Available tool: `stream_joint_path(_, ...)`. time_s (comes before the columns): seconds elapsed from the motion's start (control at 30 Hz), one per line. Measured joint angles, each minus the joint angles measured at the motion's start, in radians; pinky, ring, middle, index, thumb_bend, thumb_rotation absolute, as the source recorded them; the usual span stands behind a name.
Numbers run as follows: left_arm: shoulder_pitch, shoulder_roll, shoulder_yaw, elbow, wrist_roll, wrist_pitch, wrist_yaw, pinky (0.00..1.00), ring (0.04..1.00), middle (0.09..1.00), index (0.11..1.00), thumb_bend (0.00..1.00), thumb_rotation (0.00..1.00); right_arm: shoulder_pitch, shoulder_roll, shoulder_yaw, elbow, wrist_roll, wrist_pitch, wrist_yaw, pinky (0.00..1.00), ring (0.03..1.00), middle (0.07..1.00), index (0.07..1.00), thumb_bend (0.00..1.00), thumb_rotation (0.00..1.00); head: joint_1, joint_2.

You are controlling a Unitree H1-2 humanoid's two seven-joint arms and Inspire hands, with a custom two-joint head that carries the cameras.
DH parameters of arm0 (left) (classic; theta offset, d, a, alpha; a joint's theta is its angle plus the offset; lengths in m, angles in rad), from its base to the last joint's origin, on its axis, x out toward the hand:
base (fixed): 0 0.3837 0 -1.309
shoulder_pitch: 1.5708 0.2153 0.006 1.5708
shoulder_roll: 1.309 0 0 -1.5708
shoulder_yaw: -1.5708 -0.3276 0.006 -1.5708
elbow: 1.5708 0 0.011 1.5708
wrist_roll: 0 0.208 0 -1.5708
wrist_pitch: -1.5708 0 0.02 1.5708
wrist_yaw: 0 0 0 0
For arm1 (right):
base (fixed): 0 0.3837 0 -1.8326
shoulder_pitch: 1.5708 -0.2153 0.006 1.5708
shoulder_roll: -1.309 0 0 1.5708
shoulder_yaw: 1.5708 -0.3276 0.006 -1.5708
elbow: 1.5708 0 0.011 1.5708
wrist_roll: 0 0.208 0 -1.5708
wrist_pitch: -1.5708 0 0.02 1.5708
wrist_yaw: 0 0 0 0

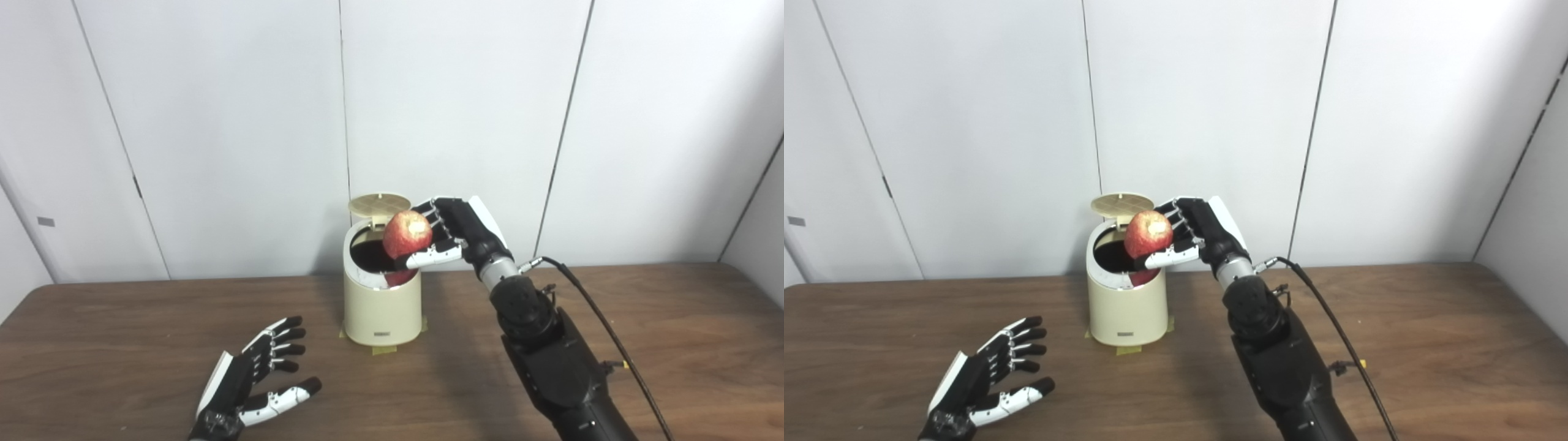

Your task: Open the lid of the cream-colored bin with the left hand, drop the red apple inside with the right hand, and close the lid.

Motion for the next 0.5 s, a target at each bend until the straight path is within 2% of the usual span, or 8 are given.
stream_joint_path(0.1, 0.000, -0.005, -0.001, -0.001, 0.000, 0.006, 0.000, 0.69, 0.767, 0.830, 0.883, 0.80, 0.27, -0.003, 0.001, 0.000, 0.002, 0.004, -0.001, 0.001, 0.45, 0.502, 0.461, 0.519, 0.53, 0.00, 0.005, 0.002)
stream_joint_path(0.13, 0.000, -0.006, -0.001, -0.001, 0.000, 0.007, 0.000, 0.69, 0.767, 0.830, 0.882, 0.80, 0.27, -0.003, 0.000, 0.001, 0.006, 0.009, -0.005, 0.003, 0.48, 0.557, 0.473, 0.518, 0.53, 0.00, 0.006, 0.002)
stream_joint_path(0.17, 0.000, -0.007, -0.001, -0.001, -0.001, 0.007, 0.000, 0.69, 0.766, 0.829, 0.882, 0.81, 0.27, -0.004, -0.001, 0.002, 0.010, 0.011, -0.013, 0.008, 0.52, 0.612, 0.569, 0.605, 0.71, 0.07, 0.006, 0.002)
stream_joint_path(0.2, 0.000, -0.008, -0.001, -0.001, -0.001, 0.008, 0.000, 0.69, 0.765, 0.829, 0.881, 0.81, 0.27, -0.003, -0.003, 0.006, 0.013, 0.012, -0.021, 0.014, 0.55, 0.661, 0.648, 0.671, 0.84, 0.12, 0.006, 0.003)
stream_joint_path(0.27, 0.000, -0.008, -0.001, -0.001, -0.001, 0.008, 0.000, 0.68, 0.763, 0.827, 0.865, 0.80, 0.27, -0.004, -0.011, 0.016, 0.014, 0.012, -0.030, 0.022, 0.58, 0.710, 0.718, 0.720, 0.91, 0.14, 0.006, 0.003)
stream_joint_path(0.37, 0.000, -0.009, -0.001, -0.001, -0.001, 0.008, 0.000, 0.67, 0.759, 0.821, 0.834, 0.80, 0.27, -0.004, -0.023, 0.031, 0.014, 0.009, -0.032, 0.033, 0.59, 0.739, 0.768, 0.745, 0.93, 0.15, 0.006, 0.003)
stream_joint_path(0.5, 0.000, -0.011, -0.001, -0.001, -0.004, 0.008, 0.000, 0.67, 0.759, 0.818, 0.827, 0.81, 0.27, -0.005, -0.030, 0.039, 0.014, 0.007, -0.034, 0.033, 0.56, 0.730, 0.773, 0.748, 0.94, 0.15, 0.006, 0.003)
